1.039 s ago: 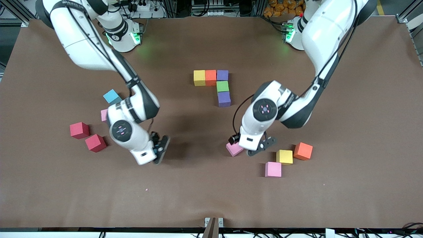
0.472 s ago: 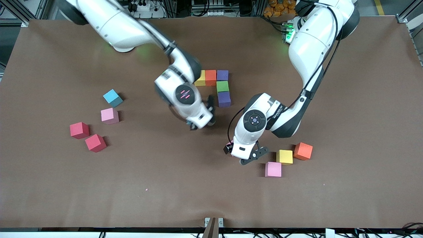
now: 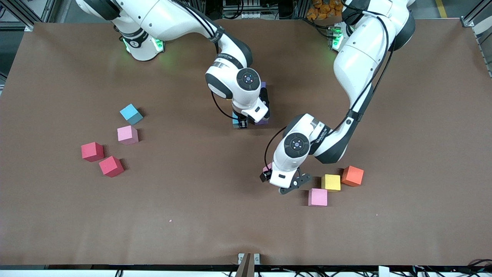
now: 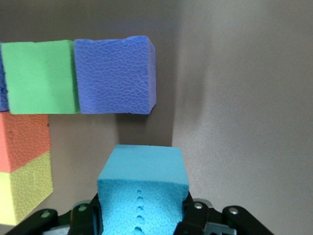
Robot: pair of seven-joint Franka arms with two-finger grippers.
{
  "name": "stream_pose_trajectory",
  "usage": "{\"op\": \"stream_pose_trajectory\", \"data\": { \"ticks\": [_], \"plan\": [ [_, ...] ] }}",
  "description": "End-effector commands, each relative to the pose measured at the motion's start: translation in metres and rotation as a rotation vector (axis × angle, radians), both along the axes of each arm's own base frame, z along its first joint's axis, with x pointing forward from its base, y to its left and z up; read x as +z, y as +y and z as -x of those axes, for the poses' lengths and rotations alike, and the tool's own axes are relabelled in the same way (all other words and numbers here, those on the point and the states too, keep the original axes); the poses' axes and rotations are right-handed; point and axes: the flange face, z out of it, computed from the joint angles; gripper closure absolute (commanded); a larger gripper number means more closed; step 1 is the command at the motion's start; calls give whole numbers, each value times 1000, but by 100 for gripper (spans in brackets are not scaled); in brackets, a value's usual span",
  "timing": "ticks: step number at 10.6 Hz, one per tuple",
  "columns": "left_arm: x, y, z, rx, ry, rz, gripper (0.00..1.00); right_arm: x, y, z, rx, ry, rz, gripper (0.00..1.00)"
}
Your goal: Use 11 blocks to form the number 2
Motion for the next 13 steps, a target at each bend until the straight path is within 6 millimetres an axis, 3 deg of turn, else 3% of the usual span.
{"op": "stream_pose_trajectory", "data": {
  "ticks": [1, 4, 7, 11, 13],
  "plan": [
    [-4, -4, -3, 0, -3, 23, 0, -4, -7, 6, -12, -33, -5, 83],
    [-13, -3, -1, 12, 16, 29, 5, -7, 1, 15, 1, -28, -5, 83],
    [-15, -5, 1, 29, 39, 49, 18, -12, 17, 36, 35, -30, -1, 83],
    [-18, -1, 2, 14, 38, 31, 63, -26, 21, 40, 54, -36, -4, 83],
    [-2, 8, -3, 27, 37, 24, 62, -34, 21, 38, 54, -52, 2, 83]
  ]
}}
